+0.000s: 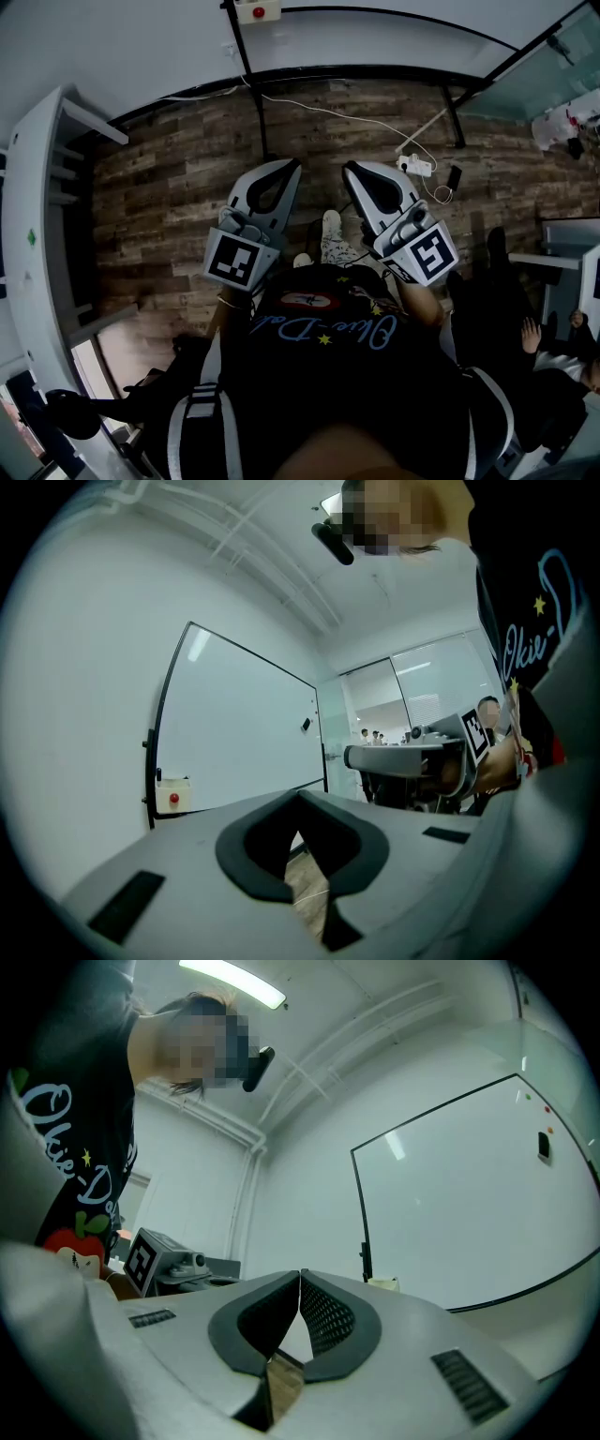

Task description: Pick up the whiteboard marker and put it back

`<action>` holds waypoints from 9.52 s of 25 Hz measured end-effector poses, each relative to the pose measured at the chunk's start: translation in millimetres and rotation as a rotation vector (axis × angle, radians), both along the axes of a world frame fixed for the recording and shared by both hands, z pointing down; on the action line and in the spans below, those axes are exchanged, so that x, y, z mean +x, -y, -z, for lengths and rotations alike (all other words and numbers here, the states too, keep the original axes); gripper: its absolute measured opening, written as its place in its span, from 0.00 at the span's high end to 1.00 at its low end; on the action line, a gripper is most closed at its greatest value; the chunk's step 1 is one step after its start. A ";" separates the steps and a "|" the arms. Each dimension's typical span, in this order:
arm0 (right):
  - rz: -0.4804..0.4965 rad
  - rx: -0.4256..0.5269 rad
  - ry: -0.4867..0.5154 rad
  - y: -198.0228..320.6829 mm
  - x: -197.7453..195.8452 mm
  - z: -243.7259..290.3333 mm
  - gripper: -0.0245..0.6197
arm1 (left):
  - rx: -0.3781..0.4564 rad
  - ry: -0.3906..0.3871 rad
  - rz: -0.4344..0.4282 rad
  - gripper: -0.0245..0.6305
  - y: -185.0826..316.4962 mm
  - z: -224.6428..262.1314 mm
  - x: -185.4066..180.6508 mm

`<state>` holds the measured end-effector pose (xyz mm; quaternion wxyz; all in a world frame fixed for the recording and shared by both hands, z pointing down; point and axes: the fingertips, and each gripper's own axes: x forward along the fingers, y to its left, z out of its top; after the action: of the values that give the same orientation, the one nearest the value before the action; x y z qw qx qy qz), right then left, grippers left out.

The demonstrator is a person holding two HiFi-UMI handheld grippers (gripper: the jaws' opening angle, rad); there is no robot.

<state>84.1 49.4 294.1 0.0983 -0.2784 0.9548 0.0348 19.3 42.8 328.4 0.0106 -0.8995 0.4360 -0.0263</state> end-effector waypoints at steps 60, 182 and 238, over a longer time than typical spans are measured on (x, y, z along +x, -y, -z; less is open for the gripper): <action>0.122 0.027 0.029 217.0 -22.1 -3.1 0.92 | 0.023 0.070 0.149 0.97 206.1 2.8 -31.8; -0.191 -0.001 -0.232 414.9 -236.5 -36.4 0.83 | -0.013 0.021 -0.006 0.97 365.7 -20.8 -236.4; -0.089 0.088 -0.146 394.5 -188.9 38.0 0.83 | 0.022 0.033 0.035 0.97 368.7 4.7 -189.0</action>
<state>-104.9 -345.1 256.1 0.0390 -0.3128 0.9436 0.1011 -169.8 -325.9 323.7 0.0271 -0.8909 0.4519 -0.0368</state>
